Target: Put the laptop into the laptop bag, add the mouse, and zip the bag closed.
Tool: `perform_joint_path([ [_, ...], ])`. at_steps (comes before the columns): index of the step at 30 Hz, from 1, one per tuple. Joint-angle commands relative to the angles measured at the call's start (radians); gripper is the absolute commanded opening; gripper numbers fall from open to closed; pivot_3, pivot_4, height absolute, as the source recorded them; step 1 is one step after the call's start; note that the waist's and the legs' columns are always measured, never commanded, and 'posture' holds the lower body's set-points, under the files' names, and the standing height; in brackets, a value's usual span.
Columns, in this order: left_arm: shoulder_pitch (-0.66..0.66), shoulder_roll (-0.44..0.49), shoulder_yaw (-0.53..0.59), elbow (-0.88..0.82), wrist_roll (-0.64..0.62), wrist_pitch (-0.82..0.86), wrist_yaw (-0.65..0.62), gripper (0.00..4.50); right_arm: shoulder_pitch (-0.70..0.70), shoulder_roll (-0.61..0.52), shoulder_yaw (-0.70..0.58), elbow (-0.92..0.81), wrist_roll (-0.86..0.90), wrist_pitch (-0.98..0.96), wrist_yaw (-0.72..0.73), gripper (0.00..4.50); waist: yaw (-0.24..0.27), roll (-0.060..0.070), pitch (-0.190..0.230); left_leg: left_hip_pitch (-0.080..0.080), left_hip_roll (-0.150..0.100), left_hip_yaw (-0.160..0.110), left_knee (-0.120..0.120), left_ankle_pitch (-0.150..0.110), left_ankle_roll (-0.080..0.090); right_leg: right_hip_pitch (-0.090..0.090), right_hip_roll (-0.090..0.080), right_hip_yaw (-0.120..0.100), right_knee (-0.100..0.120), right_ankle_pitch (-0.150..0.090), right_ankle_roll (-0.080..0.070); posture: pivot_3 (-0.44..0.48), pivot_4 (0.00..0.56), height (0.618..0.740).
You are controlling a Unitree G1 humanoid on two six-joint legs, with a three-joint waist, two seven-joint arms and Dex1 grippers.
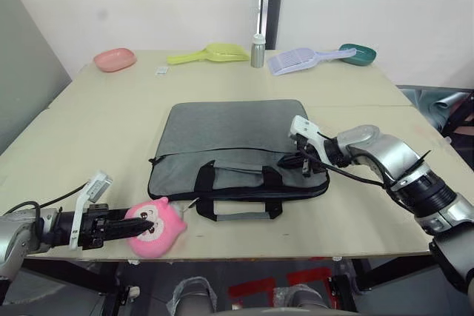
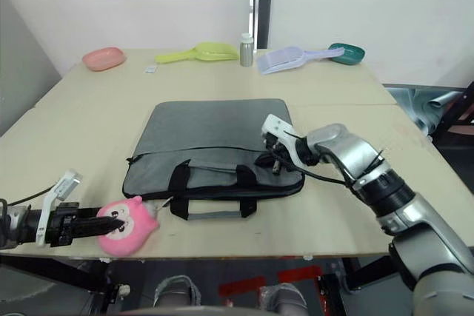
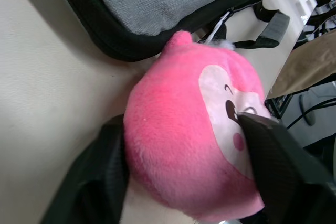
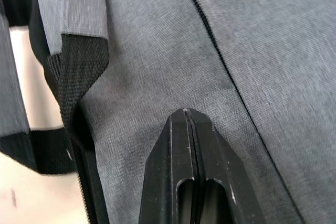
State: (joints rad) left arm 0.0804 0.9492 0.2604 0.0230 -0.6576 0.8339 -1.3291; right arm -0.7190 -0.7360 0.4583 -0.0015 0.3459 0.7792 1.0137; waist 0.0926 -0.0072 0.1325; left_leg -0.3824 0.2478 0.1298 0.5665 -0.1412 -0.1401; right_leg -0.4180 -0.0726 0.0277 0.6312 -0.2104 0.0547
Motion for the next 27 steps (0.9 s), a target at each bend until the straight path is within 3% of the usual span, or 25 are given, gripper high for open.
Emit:
perform_joint_path([
  [1, -0.003, -0.001, 0.006, -0.029, -0.017, 0.005, 0.008, 1.49, 0.014, 0.004, 0.063, 0.039, -0.075, 0.009, 0.029, 0.0, 0.001, -0.001, -0.003, 0.0, 0.0, 0.0, 0.001, 0.0, 0.0, 0.001, 0.0, 0.0, 0.0, 0.0, 0.0, 0.0, 0.15, 0.74],
  [5, -0.005, -0.008, 0.009, -0.053, -0.043, 0.03, 0.022, 0.14, 0.006, 0.028, 0.056, 0.051, -0.104, 0.012, 0.041, 0.0, 0.0, -0.002, -0.009, 0.001, 0.0, -0.001, 0.003, 0.0, 0.0, 0.002, 0.0, 0.0, 0.001, 0.0, 0.0, 0.0, 0.15, 0.74],
  [6, -0.006, -0.013, 0.014, -0.063, -0.054, 0.042, 0.028, 0.04, 0.004, 0.034, 0.052, 0.054, -0.107, 0.015, 0.044, 0.0, -0.001, -0.001, -0.011, 0.002, 0.0, -0.001, 0.004, 0.0, 0.0, 0.003, 0.0, 0.0, 0.002, 0.0, 0.0, 0.0, 0.15, 0.74],
  [13, -0.018, -0.066, 0.054, -0.155, -0.185, 0.182, 0.122, 0.04, 0.007, 0.053, 0.036, 0.048, -0.125, 0.023, 0.074, 0.0, -0.002, -0.001, -0.015, 0.002, 0.0, -0.002, 0.005, 0.0, 0.0, 0.002, 0.0, 0.0, 0.004, 0.0, 0.0, 0.0, 0.15, 0.74],
  [20, 0.023, -0.083, -0.016, -0.322, -0.231, 0.214, 0.157, 0.04, 0.005, 0.065, 0.029, 0.052, -0.138, 0.029, 0.085, 0.0, -0.004, -0.001, -0.015, 0.001, 0.0, -0.002, 0.006, 0.0, 0.0, 0.002, 0.0, -0.001, 0.004, 0.0, 0.0, 0.0, 0.15, 0.74],
  [27, -0.086, -0.153, -0.102, -0.366, -0.249, 0.251, 0.264, 0.04, 0.015, 0.077, 0.021, 0.023, -0.141, 0.063, 0.088, 0.0, -0.005, 0.0, -0.015, 0.001, 0.0, -0.003, 0.007, 0.0, 0.0, 0.002, 0.0, 0.0, 0.006, 0.0, 0.0, 0.0, 0.15, 0.74],
])
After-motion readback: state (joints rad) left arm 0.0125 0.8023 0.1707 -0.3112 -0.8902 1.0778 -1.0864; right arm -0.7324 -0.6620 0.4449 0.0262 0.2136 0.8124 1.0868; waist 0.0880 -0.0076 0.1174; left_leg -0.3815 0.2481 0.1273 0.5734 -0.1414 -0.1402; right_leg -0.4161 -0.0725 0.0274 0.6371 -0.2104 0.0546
